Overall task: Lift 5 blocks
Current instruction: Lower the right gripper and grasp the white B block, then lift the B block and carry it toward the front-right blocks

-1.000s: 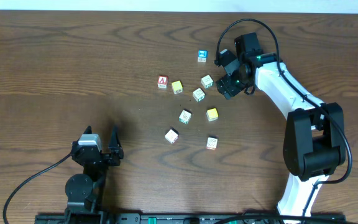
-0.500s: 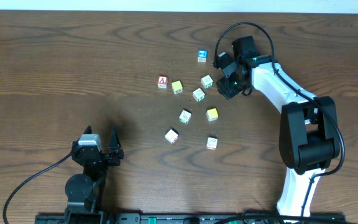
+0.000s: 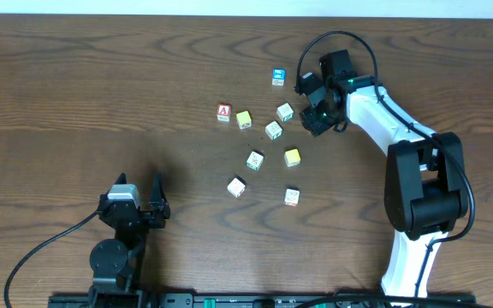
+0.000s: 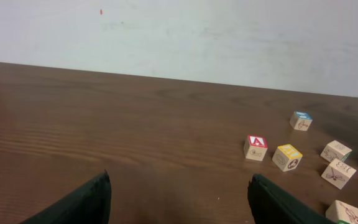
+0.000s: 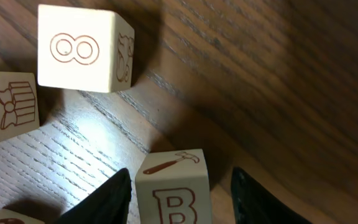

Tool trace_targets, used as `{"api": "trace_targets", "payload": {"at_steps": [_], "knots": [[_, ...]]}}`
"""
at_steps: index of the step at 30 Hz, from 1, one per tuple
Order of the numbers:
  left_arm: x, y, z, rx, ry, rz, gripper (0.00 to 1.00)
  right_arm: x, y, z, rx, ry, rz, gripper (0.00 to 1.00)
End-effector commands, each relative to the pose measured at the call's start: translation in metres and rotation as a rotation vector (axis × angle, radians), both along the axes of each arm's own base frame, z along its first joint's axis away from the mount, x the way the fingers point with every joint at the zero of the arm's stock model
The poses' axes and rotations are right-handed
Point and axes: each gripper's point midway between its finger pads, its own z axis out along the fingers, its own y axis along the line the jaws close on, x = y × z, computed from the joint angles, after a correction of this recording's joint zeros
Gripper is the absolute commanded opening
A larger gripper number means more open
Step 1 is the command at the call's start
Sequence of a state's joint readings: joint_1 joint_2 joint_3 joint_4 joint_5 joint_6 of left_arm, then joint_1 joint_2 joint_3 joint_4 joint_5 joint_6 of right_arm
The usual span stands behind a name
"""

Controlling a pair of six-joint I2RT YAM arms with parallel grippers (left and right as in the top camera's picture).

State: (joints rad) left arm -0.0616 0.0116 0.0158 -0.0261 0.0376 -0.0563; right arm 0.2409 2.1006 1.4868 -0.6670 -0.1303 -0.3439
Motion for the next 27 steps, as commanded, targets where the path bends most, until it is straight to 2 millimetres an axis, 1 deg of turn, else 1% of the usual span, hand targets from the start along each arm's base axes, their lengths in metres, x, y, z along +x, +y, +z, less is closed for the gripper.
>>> {"api": "trace_targets", "payload": {"at_steps": [1,9,12,16,20,23,27], "knots": [[-0.001,0.006,-0.015,-0.002,0.049,0.036,0.71,0.001,0.003,0.002,-0.004,0.001,-0.007,0.45],[-0.001,0.006,-0.015,-0.002,0.049,0.036,0.71,-0.001,0.004,0.001,-0.007,0.011,-0.01,0.34],[-0.001,0.006,-0.015,-0.002,0.049,0.036,0.71,-0.001,0.005,0.002,-0.001,0.012,-0.025,0.31],[-0.001,0.006,-0.015,-0.002,0.049,0.036,0.71,-0.001,0.009,0.006,0.002,0.005,-0.034,0.3],[-0.001,0.006,-0.015,-0.002,0.049,0.036,0.71,0.005,0.008,0.017,-0.007,-0.02,-0.086,0.3],[-0.001,0.006,-0.015,-0.002,0.049,0.036,0.71,0.008,0.007,0.031,0.003,-0.034,-0.131,0.27],[-0.001,0.006,-0.015,-0.002,0.049,0.036,0.71,0.006,0.007,0.051,0.019,-0.044,-0.162,0.23]]}}
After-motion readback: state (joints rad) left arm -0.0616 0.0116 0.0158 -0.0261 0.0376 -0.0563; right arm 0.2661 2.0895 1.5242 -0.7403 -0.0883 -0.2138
